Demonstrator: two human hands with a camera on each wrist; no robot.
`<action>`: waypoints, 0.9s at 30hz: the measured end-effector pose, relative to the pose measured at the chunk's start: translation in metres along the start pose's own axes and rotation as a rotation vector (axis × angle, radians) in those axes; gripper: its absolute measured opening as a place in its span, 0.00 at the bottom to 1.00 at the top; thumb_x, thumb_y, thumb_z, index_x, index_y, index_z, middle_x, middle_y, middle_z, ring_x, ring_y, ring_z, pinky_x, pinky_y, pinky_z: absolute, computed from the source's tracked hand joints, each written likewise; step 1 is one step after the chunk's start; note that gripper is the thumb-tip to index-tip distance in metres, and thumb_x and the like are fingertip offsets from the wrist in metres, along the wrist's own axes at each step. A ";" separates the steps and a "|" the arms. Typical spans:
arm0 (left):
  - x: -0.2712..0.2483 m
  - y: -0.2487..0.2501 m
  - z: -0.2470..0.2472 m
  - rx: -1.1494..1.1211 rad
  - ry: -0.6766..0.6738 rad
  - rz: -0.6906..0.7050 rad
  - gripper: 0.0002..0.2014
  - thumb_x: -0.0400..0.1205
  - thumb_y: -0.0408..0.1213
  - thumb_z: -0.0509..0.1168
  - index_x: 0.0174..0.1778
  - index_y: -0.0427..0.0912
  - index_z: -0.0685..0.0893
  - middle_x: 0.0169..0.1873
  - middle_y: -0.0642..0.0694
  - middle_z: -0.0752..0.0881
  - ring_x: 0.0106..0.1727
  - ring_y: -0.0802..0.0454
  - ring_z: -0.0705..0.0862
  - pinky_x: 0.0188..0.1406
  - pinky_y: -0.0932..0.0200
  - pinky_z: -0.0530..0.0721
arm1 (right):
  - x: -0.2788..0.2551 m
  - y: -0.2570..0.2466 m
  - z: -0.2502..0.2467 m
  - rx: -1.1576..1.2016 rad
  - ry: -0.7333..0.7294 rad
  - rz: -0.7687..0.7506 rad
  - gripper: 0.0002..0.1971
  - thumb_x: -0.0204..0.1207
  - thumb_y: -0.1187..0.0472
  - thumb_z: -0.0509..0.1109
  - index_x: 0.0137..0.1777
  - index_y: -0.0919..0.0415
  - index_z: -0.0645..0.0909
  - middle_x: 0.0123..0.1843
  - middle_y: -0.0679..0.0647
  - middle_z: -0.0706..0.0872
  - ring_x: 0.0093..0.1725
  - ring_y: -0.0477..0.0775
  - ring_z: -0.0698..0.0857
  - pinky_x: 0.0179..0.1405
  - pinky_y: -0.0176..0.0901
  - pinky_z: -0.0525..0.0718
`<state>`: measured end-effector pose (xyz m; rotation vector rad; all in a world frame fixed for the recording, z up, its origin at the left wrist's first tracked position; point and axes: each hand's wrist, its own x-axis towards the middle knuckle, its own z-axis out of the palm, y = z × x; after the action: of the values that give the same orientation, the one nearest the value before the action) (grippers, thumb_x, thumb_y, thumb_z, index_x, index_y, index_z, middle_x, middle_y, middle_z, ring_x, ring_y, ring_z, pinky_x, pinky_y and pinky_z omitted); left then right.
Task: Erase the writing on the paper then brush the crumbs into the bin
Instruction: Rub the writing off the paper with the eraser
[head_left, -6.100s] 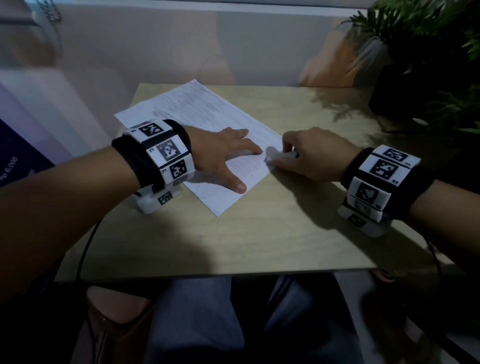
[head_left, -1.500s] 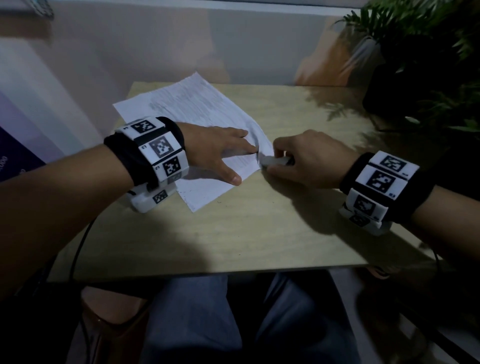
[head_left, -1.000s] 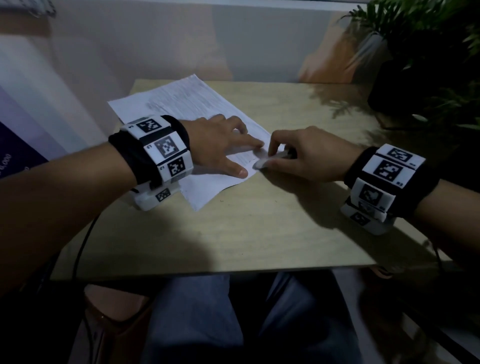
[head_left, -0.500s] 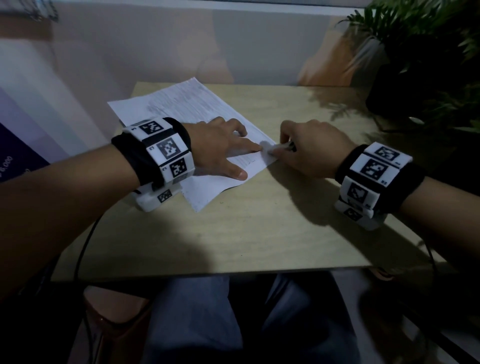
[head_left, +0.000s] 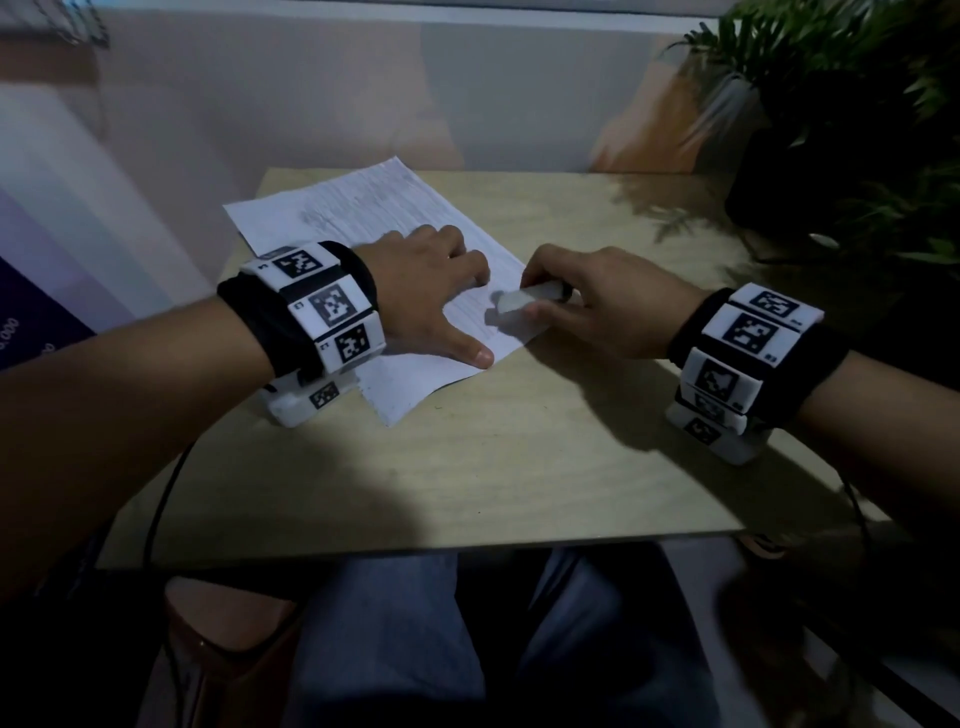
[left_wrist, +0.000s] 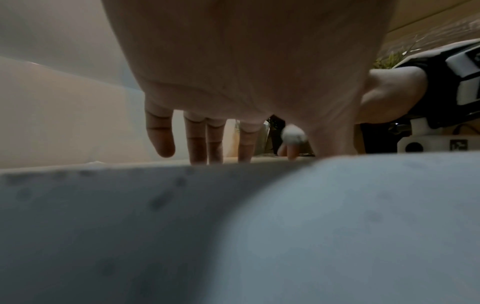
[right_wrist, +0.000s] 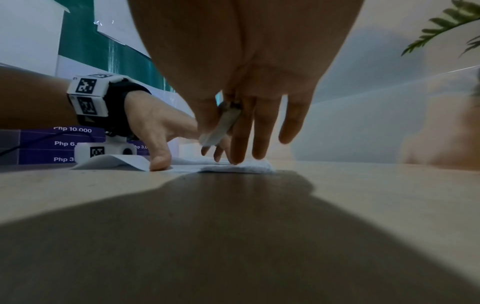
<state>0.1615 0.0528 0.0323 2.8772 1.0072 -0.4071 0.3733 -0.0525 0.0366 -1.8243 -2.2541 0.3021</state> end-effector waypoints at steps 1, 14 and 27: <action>0.000 0.000 0.000 -0.006 0.005 -0.005 0.56 0.58 0.89 0.52 0.78 0.58 0.66 0.72 0.48 0.70 0.71 0.43 0.72 0.69 0.38 0.76 | 0.000 0.001 0.000 -0.016 -0.014 0.017 0.13 0.83 0.45 0.66 0.61 0.51 0.78 0.48 0.51 0.86 0.42 0.56 0.80 0.41 0.48 0.75; -0.001 0.006 -0.008 -0.021 -0.004 0.012 0.32 0.82 0.66 0.64 0.82 0.62 0.70 0.80 0.47 0.70 0.75 0.41 0.72 0.73 0.38 0.74 | 0.002 0.009 0.000 -0.318 0.112 0.226 0.18 0.83 0.39 0.62 0.54 0.54 0.78 0.47 0.58 0.86 0.42 0.63 0.80 0.37 0.48 0.71; 0.002 0.000 -0.007 -0.076 0.018 -0.096 0.32 0.86 0.63 0.60 0.83 0.53 0.66 0.77 0.42 0.73 0.74 0.38 0.75 0.72 0.39 0.76 | -0.004 -0.007 -0.006 0.005 0.019 0.066 0.14 0.83 0.41 0.65 0.55 0.50 0.83 0.50 0.46 0.90 0.48 0.51 0.86 0.50 0.49 0.82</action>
<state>0.1645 0.0547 0.0384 2.7785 1.1416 -0.3412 0.3692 -0.0573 0.0441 -1.8932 -2.1816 0.3001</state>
